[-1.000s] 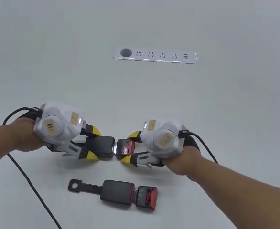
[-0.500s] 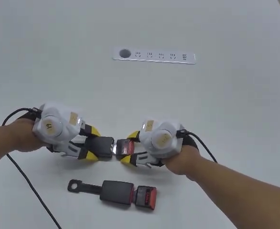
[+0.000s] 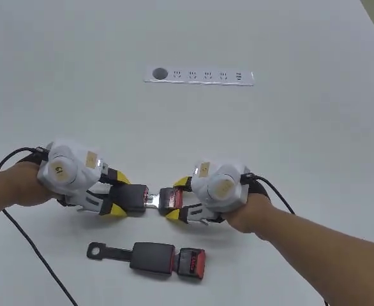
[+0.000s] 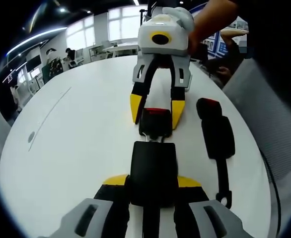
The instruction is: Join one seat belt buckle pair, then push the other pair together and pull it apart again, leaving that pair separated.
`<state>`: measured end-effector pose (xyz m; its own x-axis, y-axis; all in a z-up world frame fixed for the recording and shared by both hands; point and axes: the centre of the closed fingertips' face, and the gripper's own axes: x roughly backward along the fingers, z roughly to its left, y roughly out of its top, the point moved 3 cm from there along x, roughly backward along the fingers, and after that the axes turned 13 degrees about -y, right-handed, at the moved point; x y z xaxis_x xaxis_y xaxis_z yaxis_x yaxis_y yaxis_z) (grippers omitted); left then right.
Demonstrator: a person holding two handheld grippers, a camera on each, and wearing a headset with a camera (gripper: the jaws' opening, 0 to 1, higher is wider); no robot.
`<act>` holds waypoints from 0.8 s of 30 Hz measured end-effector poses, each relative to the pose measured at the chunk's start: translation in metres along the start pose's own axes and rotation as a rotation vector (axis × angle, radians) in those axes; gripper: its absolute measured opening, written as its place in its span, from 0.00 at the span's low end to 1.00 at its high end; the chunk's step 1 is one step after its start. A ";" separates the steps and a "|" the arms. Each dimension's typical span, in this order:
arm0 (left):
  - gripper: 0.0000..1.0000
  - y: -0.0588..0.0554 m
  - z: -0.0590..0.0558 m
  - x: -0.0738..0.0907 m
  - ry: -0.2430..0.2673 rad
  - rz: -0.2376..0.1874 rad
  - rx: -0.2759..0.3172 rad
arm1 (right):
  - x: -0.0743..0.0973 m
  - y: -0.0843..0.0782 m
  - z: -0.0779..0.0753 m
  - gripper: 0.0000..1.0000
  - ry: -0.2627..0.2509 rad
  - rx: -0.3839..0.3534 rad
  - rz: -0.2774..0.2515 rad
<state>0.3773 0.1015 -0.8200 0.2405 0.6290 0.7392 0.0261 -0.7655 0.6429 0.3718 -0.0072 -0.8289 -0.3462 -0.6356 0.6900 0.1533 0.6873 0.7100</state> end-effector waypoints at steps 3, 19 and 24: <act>0.35 0.000 0.000 0.000 -0.003 0.002 0.000 | 0.004 -0.004 -0.001 0.35 0.000 -0.001 0.004; 0.35 0.000 0.000 0.000 0.005 -0.008 0.025 | 0.045 -0.039 -0.010 0.36 -0.021 -0.009 0.008; 0.35 0.001 -0.001 0.000 0.007 -0.009 0.032 | 0.057 -0.052 -0.013 0.36 -0.033 -0.021 0.007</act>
<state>0.3766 0.1011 -0.8197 0.2329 0.6365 0.7353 0.0596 -0.7640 0.6425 0.3561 -0.0837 -0.8244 -0.3750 -0.6187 0.6903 0.1753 0.6839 0.7082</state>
